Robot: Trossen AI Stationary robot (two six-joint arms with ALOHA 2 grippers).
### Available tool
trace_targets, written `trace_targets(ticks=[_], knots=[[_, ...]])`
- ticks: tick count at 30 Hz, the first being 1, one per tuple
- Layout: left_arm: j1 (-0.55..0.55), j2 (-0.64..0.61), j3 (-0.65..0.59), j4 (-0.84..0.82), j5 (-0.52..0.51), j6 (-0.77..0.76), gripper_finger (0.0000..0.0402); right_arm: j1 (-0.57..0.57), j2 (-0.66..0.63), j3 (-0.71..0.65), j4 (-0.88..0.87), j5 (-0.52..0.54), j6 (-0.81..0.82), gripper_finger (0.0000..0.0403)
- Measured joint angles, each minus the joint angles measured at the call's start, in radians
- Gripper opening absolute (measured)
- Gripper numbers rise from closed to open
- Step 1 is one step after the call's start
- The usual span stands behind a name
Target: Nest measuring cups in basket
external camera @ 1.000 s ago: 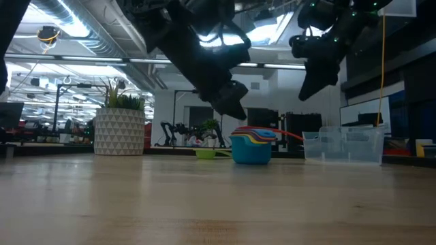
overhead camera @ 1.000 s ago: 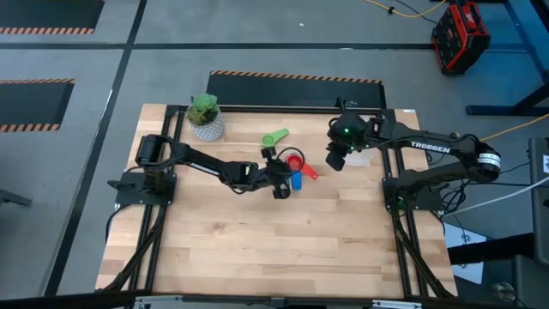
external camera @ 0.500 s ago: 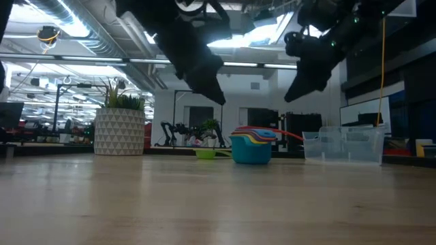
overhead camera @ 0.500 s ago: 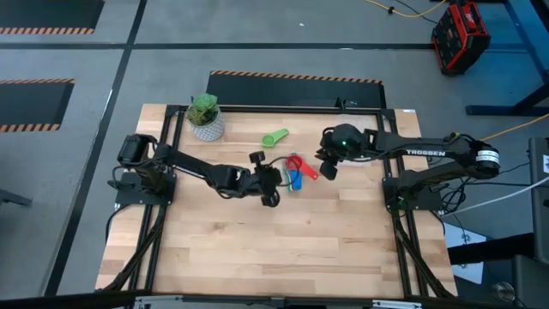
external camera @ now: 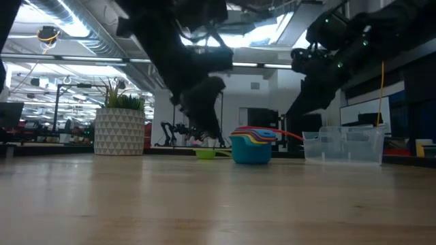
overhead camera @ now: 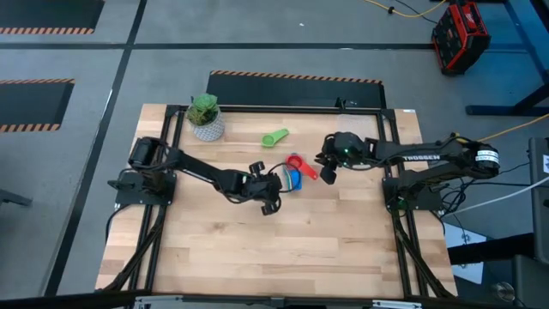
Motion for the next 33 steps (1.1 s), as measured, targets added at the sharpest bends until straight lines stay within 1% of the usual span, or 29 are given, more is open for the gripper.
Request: trace_targets(ticks=[5,11,17,21,26,33], knots=[[0.019,0.047,0.000,0.087,0.005,0.001,0.0079,0.000,0.000,-0.056,0.068,0.001,0.006,0.0081],[0.044,0.085,0.002,0.202,0.030,0.002,0.0079,0.000,0.000,-0.091,0.096,0.000,0.063,0.0081],[0.057,0.085,0.000,0.229,0.032,0.006,0.0079,0.000,0.019,-0.092,0.107,0.015,0.084,0.0081],[0.061,0.085,0.000,0.236,0.032,0.006,0.0079,0.000,0.068,-0.093,0.117,0.027,0.084,0.0081],[0.060,0.085,0.000,0.241,0.032,0.007,0.0079,0.000,0.128,-0.093,0.179,0.025,0.086,0.0081],[0.061,0.085,0.000,0.252,0.032,0.008,0.0079,0.000,0.153,-0.092,0.232,-0.063,0.114,0.0081]])
